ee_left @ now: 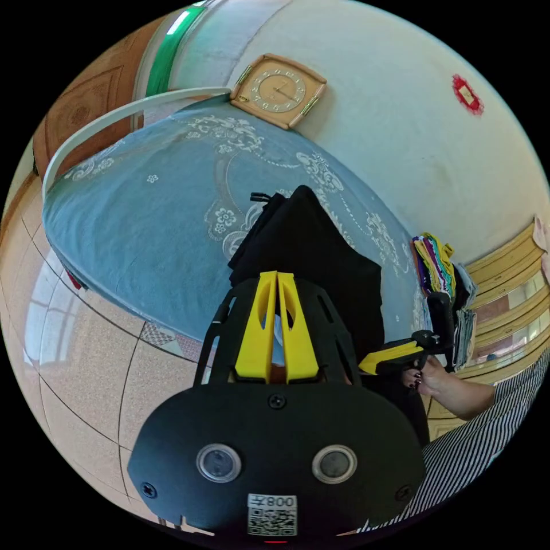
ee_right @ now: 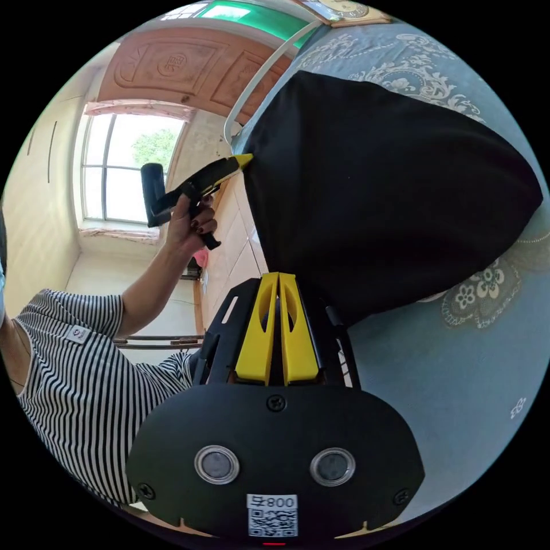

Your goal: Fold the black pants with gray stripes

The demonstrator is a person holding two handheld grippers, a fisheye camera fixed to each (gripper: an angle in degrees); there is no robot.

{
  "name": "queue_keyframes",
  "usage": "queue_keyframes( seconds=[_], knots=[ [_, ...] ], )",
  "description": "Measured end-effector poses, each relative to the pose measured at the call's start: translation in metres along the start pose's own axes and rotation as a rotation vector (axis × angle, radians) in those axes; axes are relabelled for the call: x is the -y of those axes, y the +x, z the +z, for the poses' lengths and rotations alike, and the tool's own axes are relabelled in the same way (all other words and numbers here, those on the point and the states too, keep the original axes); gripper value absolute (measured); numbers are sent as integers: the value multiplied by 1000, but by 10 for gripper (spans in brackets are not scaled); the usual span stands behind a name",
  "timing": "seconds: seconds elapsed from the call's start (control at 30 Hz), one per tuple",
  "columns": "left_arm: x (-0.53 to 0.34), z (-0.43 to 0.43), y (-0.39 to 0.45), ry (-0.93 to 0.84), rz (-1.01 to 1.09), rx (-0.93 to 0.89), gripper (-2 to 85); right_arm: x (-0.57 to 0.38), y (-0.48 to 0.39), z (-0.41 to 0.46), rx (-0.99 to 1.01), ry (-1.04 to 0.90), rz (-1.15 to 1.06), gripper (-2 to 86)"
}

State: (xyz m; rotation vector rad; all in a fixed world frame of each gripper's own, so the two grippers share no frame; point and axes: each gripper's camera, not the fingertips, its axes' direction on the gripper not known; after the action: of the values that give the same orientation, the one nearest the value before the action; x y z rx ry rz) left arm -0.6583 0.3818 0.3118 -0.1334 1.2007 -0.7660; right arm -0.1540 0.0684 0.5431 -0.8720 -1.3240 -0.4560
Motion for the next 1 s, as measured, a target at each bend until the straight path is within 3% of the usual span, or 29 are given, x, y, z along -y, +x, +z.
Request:
queue_keyframes(
  seconds=[0.23,0.33,0.4,0.57,0.7,0.77,0.9,1.0],
  knots=[
    [-25,-3,36,49,136,-31,2,-35,0,-39,-39,162,21,2],
    [-36,19,50,-19,179,-1,4,-48,16,-26,-9,111,88,2],
    [-39,30,53,-44,169,-51,6,-53,20,-14,11,61,114,2],
    [-58,56,92,-156,371,-221,26,-69,25,-54,65,206,154,3],
    [-78,91,124,-327,605,-149,45,-77,42,-95,41,304,207,7],
    [-87,110,133,-396,688,-5,29,-79,60,-113,63,358,266,15],
    [-91,117,132,-450,718,-11,12,-77,76,-133,63,397,315,31],
    [-90,117,123,-444,629,-27,15,-70,88,-150,65,427,338,46]
  ],
)
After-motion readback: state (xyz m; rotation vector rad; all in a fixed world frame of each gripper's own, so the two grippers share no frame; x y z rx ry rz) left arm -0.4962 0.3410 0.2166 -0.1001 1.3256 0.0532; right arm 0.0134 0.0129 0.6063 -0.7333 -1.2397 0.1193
